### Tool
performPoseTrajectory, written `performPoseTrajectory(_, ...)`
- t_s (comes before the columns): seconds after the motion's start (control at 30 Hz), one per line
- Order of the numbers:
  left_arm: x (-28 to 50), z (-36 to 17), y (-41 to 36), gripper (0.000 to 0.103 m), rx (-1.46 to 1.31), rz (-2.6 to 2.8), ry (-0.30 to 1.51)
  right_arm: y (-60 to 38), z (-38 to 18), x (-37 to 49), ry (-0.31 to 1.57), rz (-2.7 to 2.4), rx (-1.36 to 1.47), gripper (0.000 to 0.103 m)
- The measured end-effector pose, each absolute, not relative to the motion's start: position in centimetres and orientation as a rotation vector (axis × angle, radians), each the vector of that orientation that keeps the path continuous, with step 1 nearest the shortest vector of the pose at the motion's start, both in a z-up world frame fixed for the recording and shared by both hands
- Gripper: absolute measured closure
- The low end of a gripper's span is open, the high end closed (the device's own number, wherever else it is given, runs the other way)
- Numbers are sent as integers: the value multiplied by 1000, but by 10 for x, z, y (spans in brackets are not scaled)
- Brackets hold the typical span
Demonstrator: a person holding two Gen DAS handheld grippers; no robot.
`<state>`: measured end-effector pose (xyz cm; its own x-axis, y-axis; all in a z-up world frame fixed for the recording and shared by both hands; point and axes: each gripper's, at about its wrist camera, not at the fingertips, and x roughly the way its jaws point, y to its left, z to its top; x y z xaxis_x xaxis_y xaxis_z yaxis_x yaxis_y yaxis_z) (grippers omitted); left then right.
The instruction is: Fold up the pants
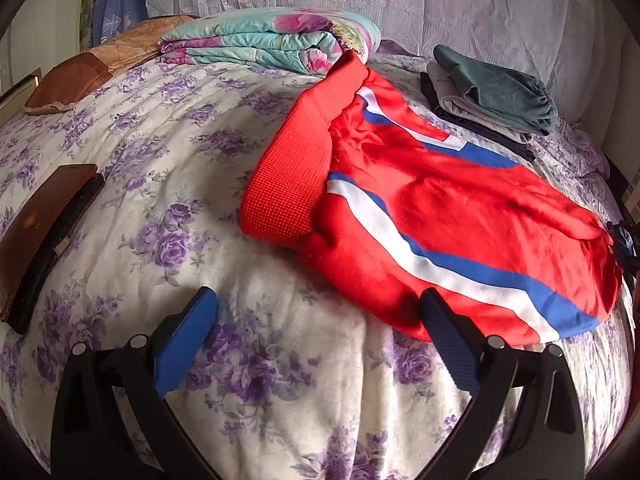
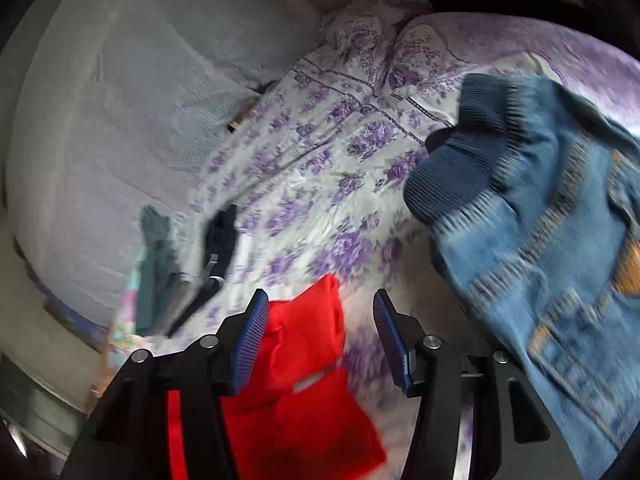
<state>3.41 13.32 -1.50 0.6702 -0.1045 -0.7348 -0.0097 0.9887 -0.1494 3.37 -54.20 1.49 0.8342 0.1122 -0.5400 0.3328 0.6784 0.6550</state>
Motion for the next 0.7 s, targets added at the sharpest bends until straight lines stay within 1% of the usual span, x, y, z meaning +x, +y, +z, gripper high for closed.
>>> performPoseTrajectory(0.03, 34, -15, 134, 5, -151, -58, 835, -539, 16, 18, 569, -112, 850, 43)
performPoseTrajectory(0.07, 34, -14, 136, 5, -162, -65, 836, -532, 16, 6, 568, -96, 855, 43)
performPoseTrajectory(0.23, 38, -12, 148, 5, -274, -110, 841, -492, -12, -65, 630, -17, 910, 42)
performPoseTrajectory(0.3, 46, -11, 149, 5, -300, -126, 853, -479, -16, -81, 651, -7, 902, 42)
performPoseTrajectory(0.33, 51, -10, 150, 5, -326, -136, 859, -473, -13, -86, 658, -13, 880, 40)
performPoseTrajectory(0.37, 56, -9, 150, 5, -341, -144, 863, -465, -9, -85, 688, -10, 850, 35)
performPoseTrajectory(0.4, 61, -9, 149, 5, -359, -153, 869, -460, -7, -82, 715, 2, 832, 27)
performPoseTrajectory(0.53, 84, -11, 143, 5, -396, -156, 876, -436, -8, -50, 807, -17, 729, 13)
performPoseTrajectory(0.63, 91, -12, 141, 5, -399, -145, 843, -429, -11, -30, 801, -32, 694, 12)
performPoseTrajectory(0.67, 90, -12, 141, 12, -395, -132, 836, -428, -11, -27, 787, -44, 692, 17)
performPoseTrajectory(0.7, 88, -10, 140, 34, -378, -104, 831, -429, -10, -25, 774, -46, 693, 26)
